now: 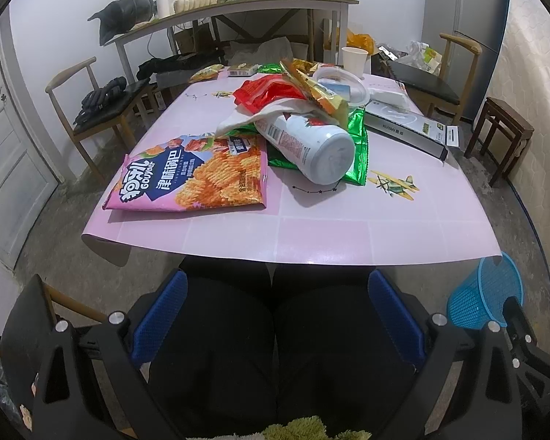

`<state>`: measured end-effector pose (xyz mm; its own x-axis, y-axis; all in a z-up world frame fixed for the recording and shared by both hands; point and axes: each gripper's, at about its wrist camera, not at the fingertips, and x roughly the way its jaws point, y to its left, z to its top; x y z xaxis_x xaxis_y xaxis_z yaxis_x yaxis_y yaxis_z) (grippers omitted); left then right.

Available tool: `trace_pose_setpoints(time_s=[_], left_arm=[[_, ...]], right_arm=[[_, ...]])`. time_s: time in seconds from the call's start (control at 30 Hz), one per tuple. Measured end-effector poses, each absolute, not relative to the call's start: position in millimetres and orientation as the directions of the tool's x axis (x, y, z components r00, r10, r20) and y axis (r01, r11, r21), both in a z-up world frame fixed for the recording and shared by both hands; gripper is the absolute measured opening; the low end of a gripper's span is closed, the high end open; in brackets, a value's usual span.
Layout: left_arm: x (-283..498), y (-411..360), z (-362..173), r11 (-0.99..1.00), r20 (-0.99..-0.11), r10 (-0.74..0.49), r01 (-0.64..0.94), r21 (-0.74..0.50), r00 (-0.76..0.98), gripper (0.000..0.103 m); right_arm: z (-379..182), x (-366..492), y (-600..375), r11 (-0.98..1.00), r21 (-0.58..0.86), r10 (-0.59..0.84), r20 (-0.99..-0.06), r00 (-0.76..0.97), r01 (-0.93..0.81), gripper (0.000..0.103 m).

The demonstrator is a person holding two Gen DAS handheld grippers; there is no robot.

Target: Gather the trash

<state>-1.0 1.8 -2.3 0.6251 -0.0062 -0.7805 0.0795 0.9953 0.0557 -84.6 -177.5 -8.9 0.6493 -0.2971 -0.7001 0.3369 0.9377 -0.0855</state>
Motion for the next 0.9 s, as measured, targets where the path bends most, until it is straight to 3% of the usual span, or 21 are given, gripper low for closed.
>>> trace_pose_setpoints(time_s=[0.9], left_arm=[[-1, 13, -8, 0.996, -0.784, 0.002, 0.070, 0.058, 0.620, 0.097]], right_arm=[[-5, -78, -173, 0.942, -0.066, -0.279, -0.695, 0.663, 0.328, 0.095]])
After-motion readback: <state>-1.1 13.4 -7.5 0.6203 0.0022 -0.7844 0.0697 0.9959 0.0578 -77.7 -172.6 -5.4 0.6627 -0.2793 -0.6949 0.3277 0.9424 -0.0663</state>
